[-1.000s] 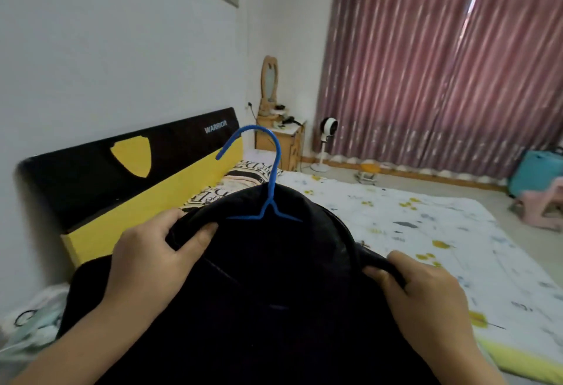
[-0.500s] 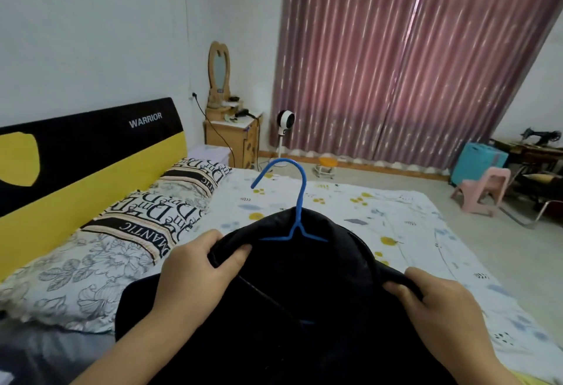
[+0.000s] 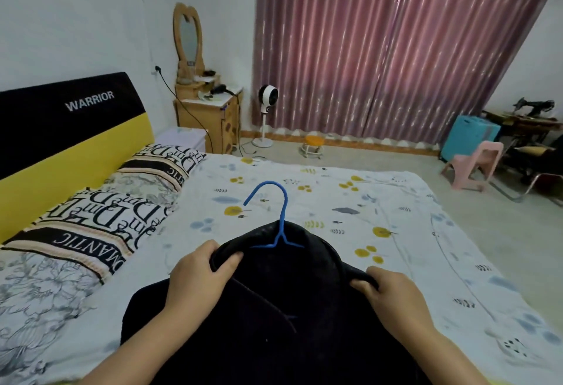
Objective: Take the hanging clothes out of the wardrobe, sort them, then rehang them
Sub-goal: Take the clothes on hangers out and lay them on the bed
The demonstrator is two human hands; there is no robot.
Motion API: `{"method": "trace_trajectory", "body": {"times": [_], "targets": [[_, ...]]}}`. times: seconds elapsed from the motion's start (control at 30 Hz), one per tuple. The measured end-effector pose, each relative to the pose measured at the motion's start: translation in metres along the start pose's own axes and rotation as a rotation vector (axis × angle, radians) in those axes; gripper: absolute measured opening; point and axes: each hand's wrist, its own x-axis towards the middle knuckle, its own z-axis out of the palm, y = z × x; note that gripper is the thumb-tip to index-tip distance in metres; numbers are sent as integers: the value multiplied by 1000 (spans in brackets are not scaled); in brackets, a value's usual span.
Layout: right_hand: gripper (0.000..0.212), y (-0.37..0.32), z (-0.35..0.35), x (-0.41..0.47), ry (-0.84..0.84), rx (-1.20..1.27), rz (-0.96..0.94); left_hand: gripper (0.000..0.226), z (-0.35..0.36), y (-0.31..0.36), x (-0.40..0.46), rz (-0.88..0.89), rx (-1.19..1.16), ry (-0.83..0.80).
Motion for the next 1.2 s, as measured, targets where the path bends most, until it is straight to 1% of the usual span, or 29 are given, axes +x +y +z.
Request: {"method": "trace_trajectory", "body": {"times": [0.07, 0.23, 0.33, 0.4, 0.47, 0.6, 0.63, 0.67, 0.77, 0.87, 0.93, 0.97, 1.0, 1.03, 1.1, 1.13, 1.2], "targets": [[43, 7, 23, 29, -41, -11, 28, 29, 26, -15, 28, -27, 2, -24], [44, 12, 74, 109, -73, -13, 85, 27, 85, -48, 106, -71, 11, -77], [45, 12, 95, 159, -59, -37, 120, 32, 116, -61, 159, -61, 9, -84], [44, 13, 109, 194, -6, -34, 120, 32, 136, -67, 196, -44, 3, -49], [39, 16, 128, 225, 44, -76, 89, 32, 159, -77, 229, -36, 15, -39], [28, 26, 196, 254, -32, -262, 109, 36, 222, -122, 263, -63, 83, -107], [34, 31, 215, 255, -59, -279, 107, 36, 238, -136, 266, -78, 90, -123], [46, 37, 236, 252, -104, -312, 115, 36, 253, -150, 267, -96, 108, -139], [73, 55, 297, 242, -277, -313, 168, 38, 293, -189, 271, -135, 185, -188], [84, 60, 331, 236, -468, -246, 207, 37, 321, -217, 272, -154, 245, -264], [80, 65, 353, 237, -574, -165, 246, 38, 334, -232, 268, -142, 400, -319], [88, 67, 361, 239, -641, -121, 307, 43, 338, -241, 262, -136, 479, -323], [101, 69, 369, 239, -682, -123, 334, 50, 341, -249, 254, -121, 536, -315], [100, 71, 375, 239, -686, -129, 351, 59, 342, -257, 243, -84, 561, -304], [71, 72, 385, 242, -691, -137, 379, 67, 339, -270, 219, 1, 594, -356], [64, 73, 388, 243, -689, -142, 386, 67, 336, -276, 209, 39, 612, -418], [62, 73, 392, 243, -704, -169, 384, 66, 333, -288, 199, 68, 649, -539]]}}
